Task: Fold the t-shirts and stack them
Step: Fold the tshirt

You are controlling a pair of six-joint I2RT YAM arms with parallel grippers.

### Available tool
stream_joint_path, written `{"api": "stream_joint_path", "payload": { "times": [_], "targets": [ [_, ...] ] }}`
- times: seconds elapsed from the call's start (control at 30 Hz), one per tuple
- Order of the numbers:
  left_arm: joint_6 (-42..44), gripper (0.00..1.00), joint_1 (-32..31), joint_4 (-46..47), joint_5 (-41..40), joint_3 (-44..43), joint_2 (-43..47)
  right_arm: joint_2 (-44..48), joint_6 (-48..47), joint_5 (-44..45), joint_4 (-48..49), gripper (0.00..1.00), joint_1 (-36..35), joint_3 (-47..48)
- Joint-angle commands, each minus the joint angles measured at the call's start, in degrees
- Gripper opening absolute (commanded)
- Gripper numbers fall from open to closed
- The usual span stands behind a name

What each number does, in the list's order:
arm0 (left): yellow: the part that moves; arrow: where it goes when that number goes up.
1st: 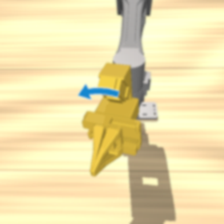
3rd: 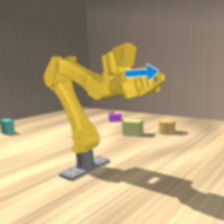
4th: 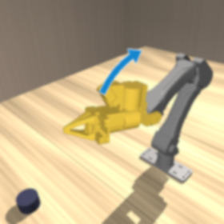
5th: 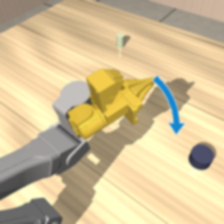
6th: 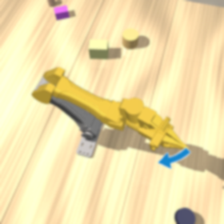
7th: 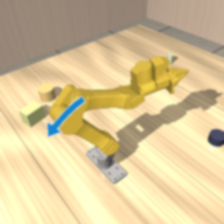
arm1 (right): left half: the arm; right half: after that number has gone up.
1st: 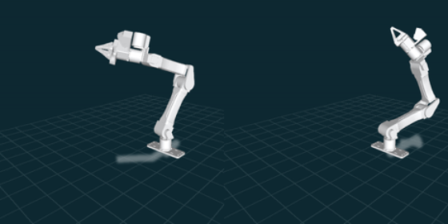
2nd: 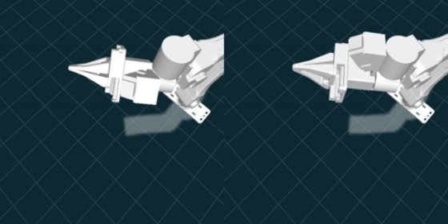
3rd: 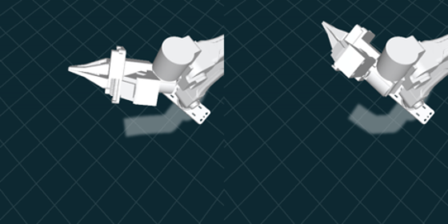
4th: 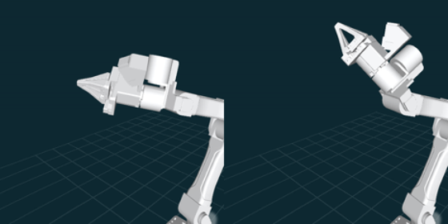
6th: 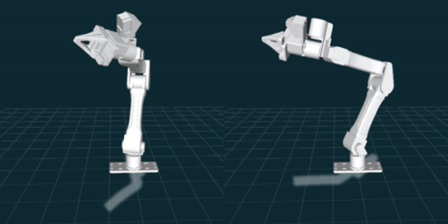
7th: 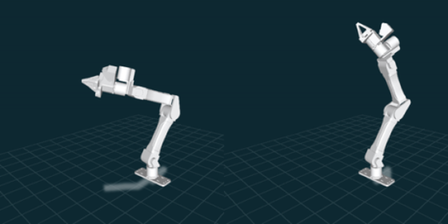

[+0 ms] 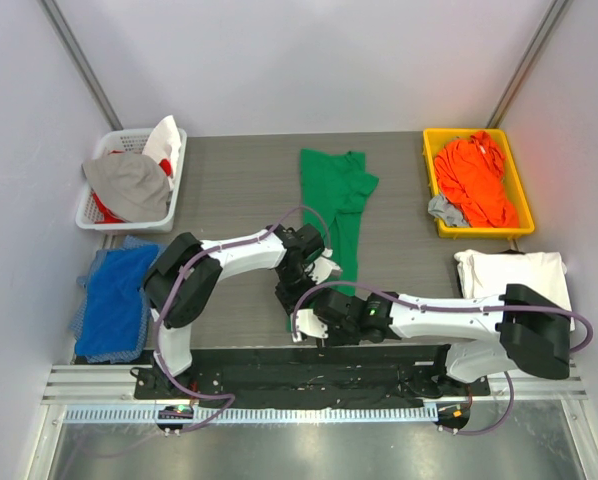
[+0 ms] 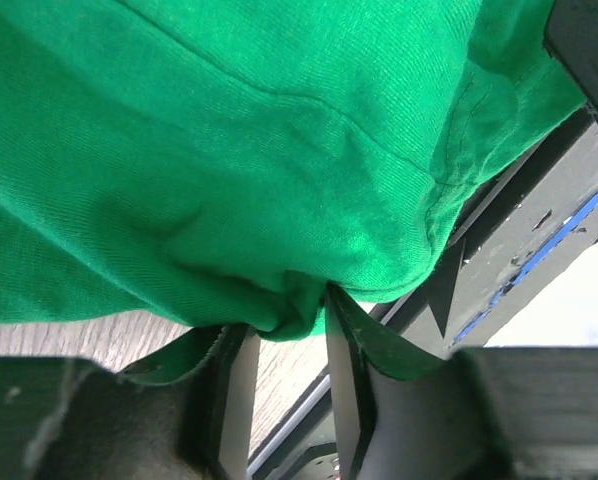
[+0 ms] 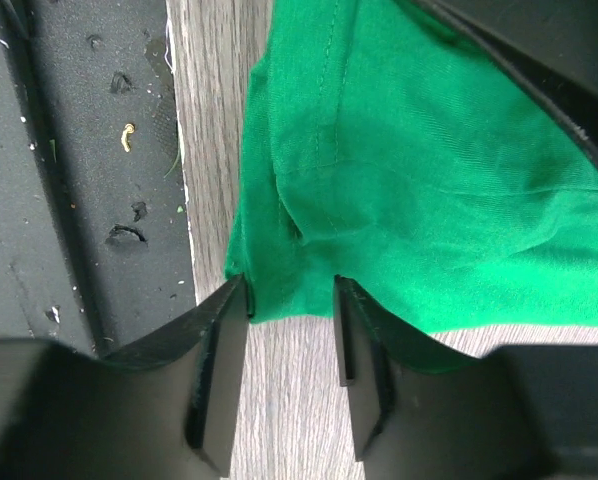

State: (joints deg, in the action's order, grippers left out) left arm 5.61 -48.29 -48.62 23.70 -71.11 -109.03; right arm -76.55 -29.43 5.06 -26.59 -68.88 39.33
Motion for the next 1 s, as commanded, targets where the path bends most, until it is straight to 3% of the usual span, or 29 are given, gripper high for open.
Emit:
{"api": "stream_joint_path", "payload": {
  "times": [0.0,0.07,0.13,0.27,0.33,0.97],
  "targets": [
    [2.0,0.34,-0.6,1.8,-1.0,1.5,-1.6,-0.7,-0.3,0.7,1.8,0.41,-0.3,0.7],
    [2.1,0.3,-0.5,1.8,-1.0,1.5,-1.6,-1.0,-0.1,0.8,1.8,0.37,-0.3,0.9],
    [2.3,0.25,-0.5,1.5,-1.0,1.4,-1.8,-1.2,0.1,0.8,1.7,0.26,-0.3,1.0],
    [2.6,0.0,-0.6,0.9,-0.9,0.5,-2.3,-1.2,0.4,1.2,1.5,0.09,-0.3,1.2],
    [3.3,0.0,-0.5,-0.2,-0.6,-0.3,-2.5,-0.7,0.7,1.0,1.3,0.01,-0.3,1.4],
    [4.8,0.0,4.7,-1.1,-6.4,-4.9,13.0,6.6,-5.1,16.6,1.5,0.01,0.9,5.8]
  ]
}}
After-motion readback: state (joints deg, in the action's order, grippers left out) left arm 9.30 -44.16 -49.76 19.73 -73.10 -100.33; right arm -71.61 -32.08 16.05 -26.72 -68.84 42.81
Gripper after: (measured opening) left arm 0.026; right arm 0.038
